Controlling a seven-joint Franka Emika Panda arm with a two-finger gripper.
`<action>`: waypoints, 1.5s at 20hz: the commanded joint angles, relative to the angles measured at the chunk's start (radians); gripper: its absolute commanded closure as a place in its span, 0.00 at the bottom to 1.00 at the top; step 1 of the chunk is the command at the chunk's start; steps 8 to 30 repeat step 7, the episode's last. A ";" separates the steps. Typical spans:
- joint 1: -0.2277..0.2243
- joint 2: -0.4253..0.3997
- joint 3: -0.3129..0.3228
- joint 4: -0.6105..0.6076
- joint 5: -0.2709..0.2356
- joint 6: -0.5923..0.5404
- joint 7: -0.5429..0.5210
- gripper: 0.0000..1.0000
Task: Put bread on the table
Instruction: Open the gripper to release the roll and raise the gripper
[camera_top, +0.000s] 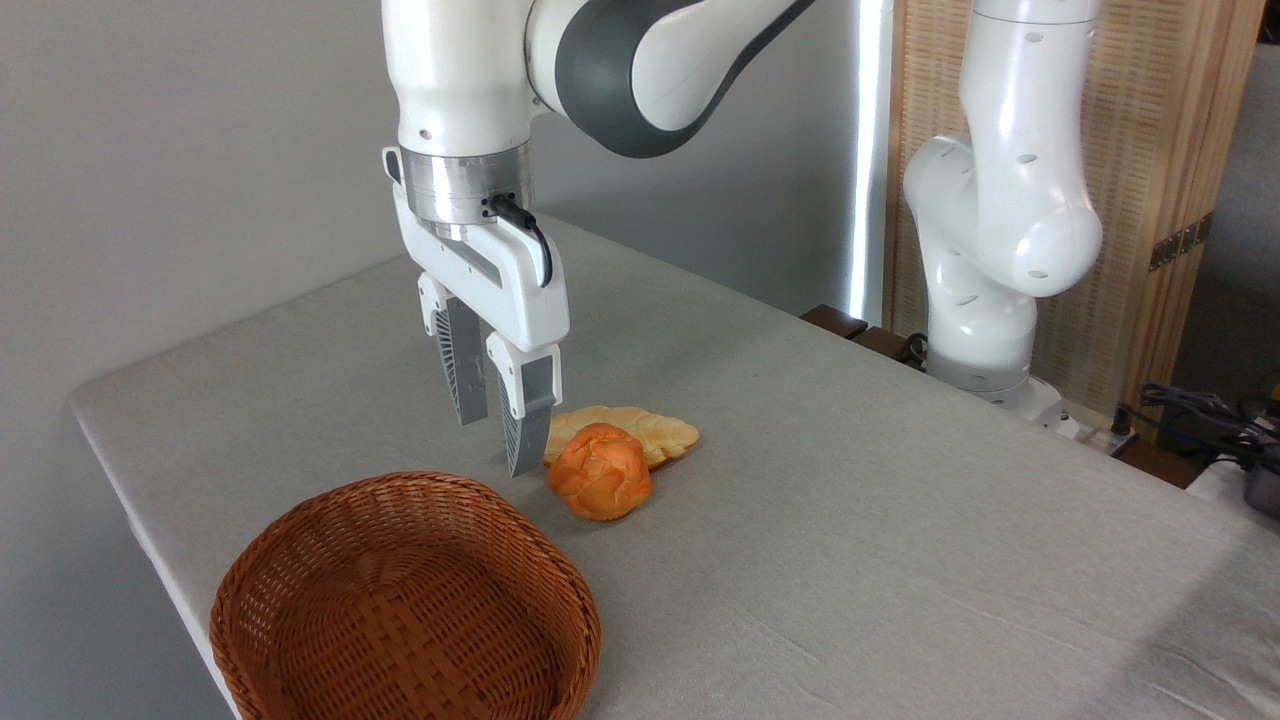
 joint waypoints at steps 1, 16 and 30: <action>0.000 0.005 0.013 0.019 -0.086 0.014 -0.015 0.00; 0.000 0.006 0.031 0.023 -0.094 0.012 -0.009 0.00; 0.000 0.006 0.031 0.023 -0.094 0.012 -0.009 0.00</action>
